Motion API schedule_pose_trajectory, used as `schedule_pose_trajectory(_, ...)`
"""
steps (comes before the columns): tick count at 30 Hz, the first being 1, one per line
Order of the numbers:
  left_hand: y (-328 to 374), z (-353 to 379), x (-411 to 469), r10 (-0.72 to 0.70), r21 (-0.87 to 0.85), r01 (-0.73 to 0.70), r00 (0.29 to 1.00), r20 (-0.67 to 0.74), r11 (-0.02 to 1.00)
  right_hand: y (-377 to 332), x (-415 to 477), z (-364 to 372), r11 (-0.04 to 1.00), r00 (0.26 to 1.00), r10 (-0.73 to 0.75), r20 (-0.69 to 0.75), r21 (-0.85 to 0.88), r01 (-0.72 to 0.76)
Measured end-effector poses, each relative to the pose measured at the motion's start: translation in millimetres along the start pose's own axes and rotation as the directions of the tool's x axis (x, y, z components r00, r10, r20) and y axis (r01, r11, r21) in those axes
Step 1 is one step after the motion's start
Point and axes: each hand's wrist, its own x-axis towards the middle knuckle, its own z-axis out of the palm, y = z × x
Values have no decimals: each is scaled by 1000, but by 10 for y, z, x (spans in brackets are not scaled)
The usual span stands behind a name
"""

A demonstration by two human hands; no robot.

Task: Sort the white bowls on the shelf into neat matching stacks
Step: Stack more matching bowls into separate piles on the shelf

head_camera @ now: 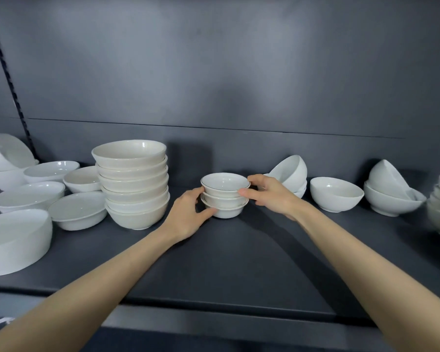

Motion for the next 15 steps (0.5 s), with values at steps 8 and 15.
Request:
schedule_pose_trajectory(8, 379, -299, -167, 35, 373, -48, 999, 41, 927, -295, -403, -157, 959, 999, -46, -20, -282, 38)
schedule_pose_trajectory(15, 844, -716, -642, 90, 548, -69, 996, -12, 834, -633, -764, -241, 841, 987, -157, -23, -527, 121)
